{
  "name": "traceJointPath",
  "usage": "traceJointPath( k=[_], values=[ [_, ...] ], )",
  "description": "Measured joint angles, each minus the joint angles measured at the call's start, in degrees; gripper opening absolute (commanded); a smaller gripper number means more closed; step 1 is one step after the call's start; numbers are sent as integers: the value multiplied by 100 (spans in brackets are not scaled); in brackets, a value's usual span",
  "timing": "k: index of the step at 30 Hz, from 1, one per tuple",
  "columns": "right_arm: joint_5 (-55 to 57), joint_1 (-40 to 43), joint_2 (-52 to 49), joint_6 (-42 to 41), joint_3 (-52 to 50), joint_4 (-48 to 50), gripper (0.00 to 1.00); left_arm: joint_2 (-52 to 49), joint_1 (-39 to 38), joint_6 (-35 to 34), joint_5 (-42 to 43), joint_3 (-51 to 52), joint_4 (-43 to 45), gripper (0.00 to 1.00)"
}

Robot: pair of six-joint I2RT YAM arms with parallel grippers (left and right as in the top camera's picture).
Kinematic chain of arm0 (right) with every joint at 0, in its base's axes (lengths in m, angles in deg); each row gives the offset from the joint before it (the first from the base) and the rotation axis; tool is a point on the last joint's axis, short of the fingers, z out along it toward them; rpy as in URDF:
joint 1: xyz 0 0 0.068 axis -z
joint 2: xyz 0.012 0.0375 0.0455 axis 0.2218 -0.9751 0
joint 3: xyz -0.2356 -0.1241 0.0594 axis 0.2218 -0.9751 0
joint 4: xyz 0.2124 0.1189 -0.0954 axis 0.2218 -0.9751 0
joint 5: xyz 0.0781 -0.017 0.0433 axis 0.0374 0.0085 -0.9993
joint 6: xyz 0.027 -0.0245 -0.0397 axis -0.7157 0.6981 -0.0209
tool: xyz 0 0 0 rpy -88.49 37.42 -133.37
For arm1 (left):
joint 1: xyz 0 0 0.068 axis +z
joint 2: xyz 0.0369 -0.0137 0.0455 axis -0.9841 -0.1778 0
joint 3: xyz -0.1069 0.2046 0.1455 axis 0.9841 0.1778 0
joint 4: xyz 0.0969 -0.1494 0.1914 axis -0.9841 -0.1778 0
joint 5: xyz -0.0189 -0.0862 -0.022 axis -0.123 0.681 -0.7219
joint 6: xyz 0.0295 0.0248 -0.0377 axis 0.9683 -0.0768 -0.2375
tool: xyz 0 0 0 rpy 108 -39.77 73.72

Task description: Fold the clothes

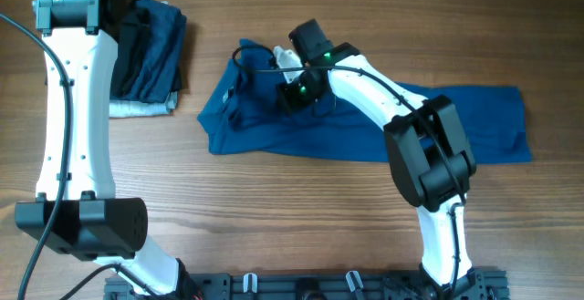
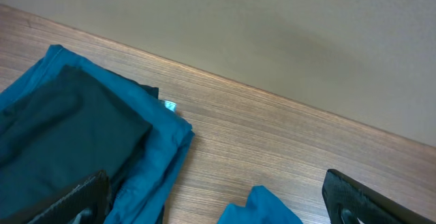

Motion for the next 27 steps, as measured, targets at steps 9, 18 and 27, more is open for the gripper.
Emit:
traceJointPath(
  k=[9,18,27],
  values=[
    [96,-787,20,-883,0,-426,11,0,0,0,0,0,0,100],
    [505,-702,935,-1043,-28,-1056,18,0,0,0,0,0,-2,100],
    [2643,459,1635,-1788,-737,-1934,4,0,0,2,0,0,0,100]
  ],
)
